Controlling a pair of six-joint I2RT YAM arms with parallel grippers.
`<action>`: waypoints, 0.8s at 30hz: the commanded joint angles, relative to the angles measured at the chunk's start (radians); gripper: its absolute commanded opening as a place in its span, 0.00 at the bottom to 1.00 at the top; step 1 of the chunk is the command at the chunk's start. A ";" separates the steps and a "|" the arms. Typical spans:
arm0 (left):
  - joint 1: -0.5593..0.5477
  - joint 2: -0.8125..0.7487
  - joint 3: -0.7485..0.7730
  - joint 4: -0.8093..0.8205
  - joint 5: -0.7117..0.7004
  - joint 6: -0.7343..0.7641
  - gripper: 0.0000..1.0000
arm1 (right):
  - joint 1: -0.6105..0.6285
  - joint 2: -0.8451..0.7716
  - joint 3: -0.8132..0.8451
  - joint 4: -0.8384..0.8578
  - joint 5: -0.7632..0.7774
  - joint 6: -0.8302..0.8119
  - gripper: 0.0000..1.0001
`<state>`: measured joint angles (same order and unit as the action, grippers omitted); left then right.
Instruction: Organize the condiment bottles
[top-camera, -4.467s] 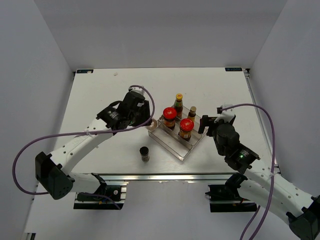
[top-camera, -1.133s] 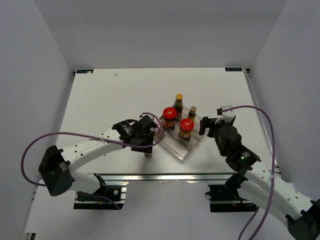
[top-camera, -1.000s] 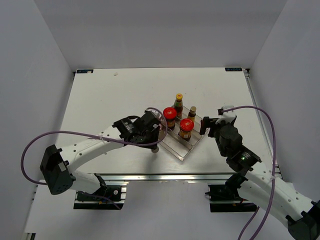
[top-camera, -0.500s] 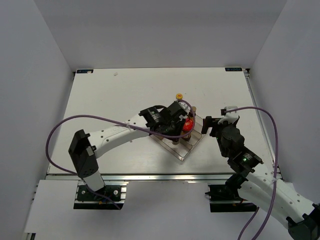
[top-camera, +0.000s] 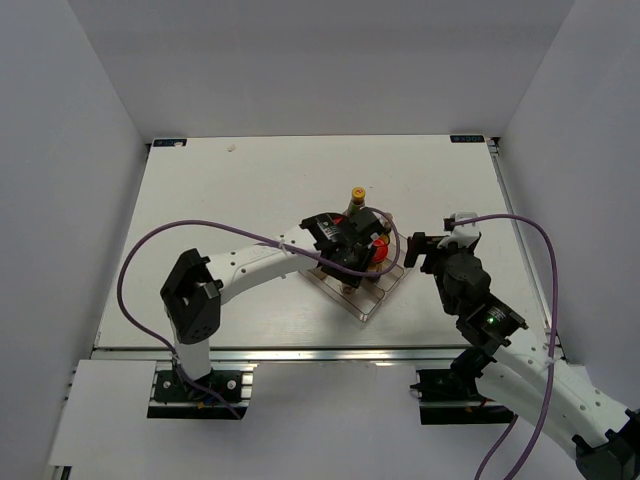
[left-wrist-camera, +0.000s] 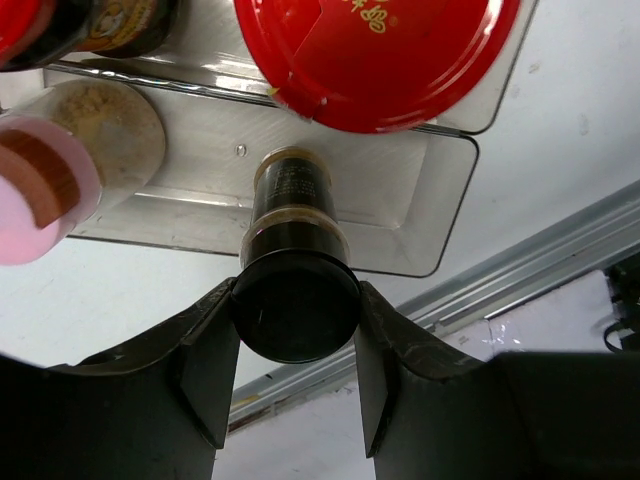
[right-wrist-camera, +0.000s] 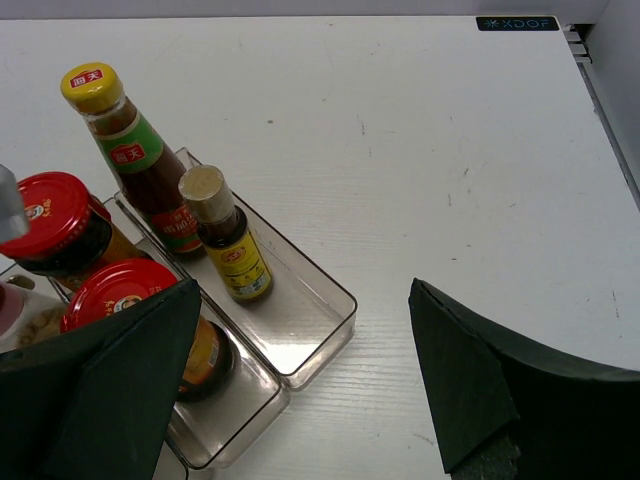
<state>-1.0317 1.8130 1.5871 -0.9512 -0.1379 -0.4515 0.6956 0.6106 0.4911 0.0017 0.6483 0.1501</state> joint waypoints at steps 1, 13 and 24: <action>-0.004 0.014 0.030 0.022 0.008 0.019 0.34 | -0.002 -0.008 -0.009 0.038 0.022 -0.003 0.89; -0.004 0.023 -0.012 0.040 -0.020 0.020 0.52 | -0.004 -0.009 -0.011 0.038 0.022 0.000 0.89; -0.004 0.019 -0.041 0.043 -0.028 0.002 0.71 | -0.004 -0.022 -0.009 0.032 0.022 0.006 0.89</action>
<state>-1.0317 1.8580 1.5459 -0.9306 -0.1501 -0.4450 0.6949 0.6025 0.4797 0.0010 0.6487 0.1505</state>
